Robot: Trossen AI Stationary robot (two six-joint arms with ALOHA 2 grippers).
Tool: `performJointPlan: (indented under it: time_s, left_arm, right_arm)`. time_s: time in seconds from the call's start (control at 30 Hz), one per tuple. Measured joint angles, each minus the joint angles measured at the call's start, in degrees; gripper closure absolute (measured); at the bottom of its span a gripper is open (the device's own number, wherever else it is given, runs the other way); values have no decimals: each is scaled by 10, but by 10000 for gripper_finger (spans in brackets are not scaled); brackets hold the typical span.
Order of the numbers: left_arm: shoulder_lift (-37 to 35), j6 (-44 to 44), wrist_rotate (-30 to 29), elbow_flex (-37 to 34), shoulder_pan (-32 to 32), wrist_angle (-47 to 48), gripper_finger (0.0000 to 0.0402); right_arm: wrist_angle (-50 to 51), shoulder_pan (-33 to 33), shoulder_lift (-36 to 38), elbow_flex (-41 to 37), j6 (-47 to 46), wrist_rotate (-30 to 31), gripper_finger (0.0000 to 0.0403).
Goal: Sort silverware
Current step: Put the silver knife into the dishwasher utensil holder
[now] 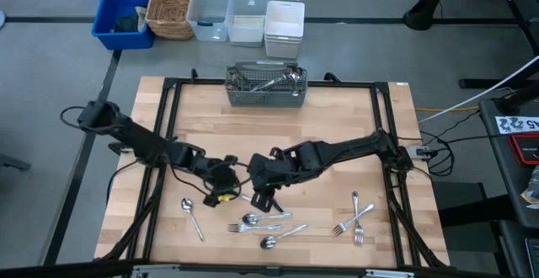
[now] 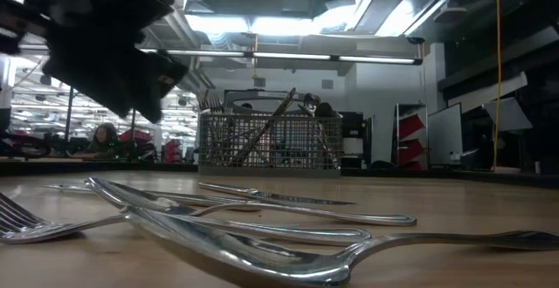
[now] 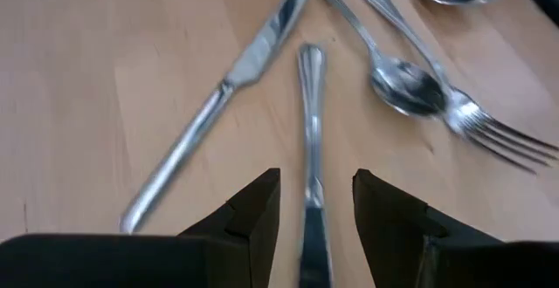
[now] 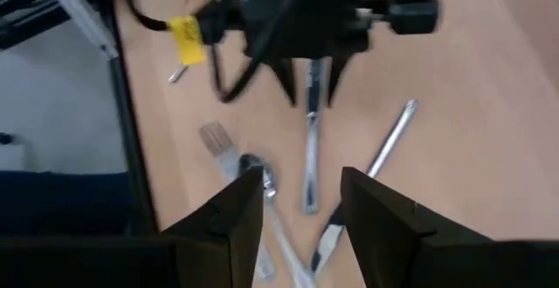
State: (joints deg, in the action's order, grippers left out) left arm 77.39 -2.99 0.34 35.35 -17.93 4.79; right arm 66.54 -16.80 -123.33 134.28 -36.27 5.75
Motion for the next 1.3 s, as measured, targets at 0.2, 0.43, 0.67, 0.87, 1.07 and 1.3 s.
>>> performJointPlan:
  time_s: [0.2,0.43,0.67,0.87,1.07,1.3]
  left_arm:
    - [73,0,-6,0,-10,-83,270]
    - [138,0,-7,0,-9,-84,270]
    - [168,-1,-12,2,-9,-87,272]
    - [172,-32,-23,2,-9,-72,326]
    - [172,-32,-23,2,-9,-68,381]
    - [166,-29,-22,1,-9,-67,368]
  right_arm:
    - [0,-13,0,0,-20,-30,247]
    - [0,-17,2,0,-27,-45,247]
    - [0,-16,2,0,-25,-45,247]
    - [0,-16,2,0,-25,-45,247]
    - [0,-16,3,0,-24,-45,247]
    - [0,-16,3,0,-24,-45,247]
